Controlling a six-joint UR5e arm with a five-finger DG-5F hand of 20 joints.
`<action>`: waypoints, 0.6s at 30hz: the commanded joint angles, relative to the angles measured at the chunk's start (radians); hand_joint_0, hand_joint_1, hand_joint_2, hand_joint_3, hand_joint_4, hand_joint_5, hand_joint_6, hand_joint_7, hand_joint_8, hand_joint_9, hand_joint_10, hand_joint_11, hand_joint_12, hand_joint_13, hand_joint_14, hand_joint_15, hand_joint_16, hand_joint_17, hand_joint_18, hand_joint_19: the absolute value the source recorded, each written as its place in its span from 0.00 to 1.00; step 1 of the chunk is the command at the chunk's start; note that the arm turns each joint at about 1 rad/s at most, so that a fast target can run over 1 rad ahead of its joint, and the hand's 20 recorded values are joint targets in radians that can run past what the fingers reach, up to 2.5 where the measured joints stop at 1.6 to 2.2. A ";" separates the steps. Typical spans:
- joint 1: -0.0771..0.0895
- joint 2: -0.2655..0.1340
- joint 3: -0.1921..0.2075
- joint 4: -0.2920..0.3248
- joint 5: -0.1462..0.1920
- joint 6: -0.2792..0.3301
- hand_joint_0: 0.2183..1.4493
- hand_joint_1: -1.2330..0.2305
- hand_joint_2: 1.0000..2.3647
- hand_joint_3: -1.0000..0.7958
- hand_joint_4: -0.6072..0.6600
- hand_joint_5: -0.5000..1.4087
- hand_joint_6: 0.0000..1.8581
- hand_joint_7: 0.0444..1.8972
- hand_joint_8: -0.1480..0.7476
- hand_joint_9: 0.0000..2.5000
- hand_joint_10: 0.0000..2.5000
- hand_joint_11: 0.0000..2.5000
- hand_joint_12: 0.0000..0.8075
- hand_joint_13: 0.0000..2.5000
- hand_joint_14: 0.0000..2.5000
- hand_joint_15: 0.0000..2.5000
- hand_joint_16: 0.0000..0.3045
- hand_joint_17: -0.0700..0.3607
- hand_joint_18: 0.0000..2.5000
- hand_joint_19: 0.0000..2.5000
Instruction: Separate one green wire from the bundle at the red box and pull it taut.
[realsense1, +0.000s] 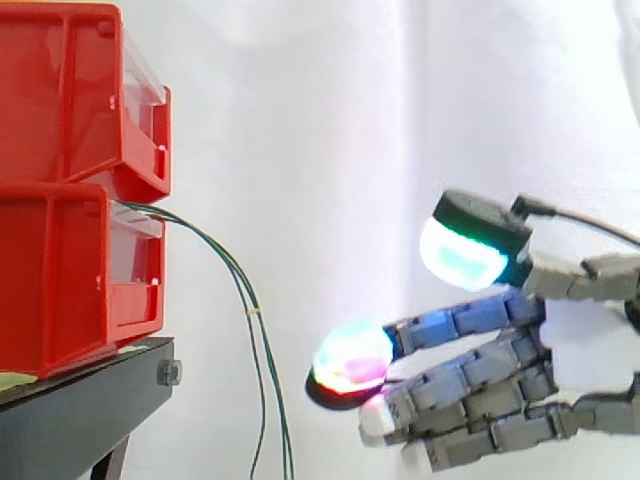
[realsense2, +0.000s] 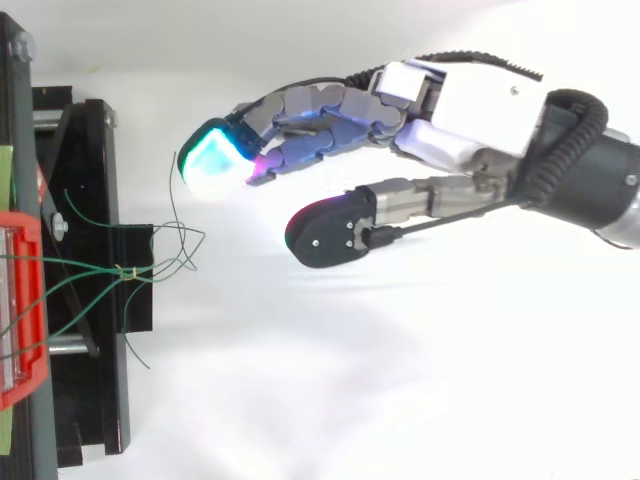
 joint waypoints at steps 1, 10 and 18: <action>-0.007 -0.051 0.001 0.095 0.007 -0.002 0.25 0.44 0.00 0.28 0.65 0.14 0.27 0.34 0.45 0.21 0.00 0.03 0.41 0.07 0.00 0.02 0.19 0.46 0.07 0.10; -0.005 -0.051 0.002 0.157 0.014 -0.093 0.25 0.44 0.00 0.28 0.65 0.14 0.27 0.34 0.44 0.21 0.00 0.04 0.41 0.08 0.00 0.03 0.19 0.46 0.07 0.11; 0.002 -0.051 0.010 0.190 0.033 -0.143 0.25 0.45 0.00 0.28 0.65 0.14 0.27 0.34 0.44 0.21 0.00 0.03 0.41 0.09 0.00 0.03 0.18 0.46 0.08 0.11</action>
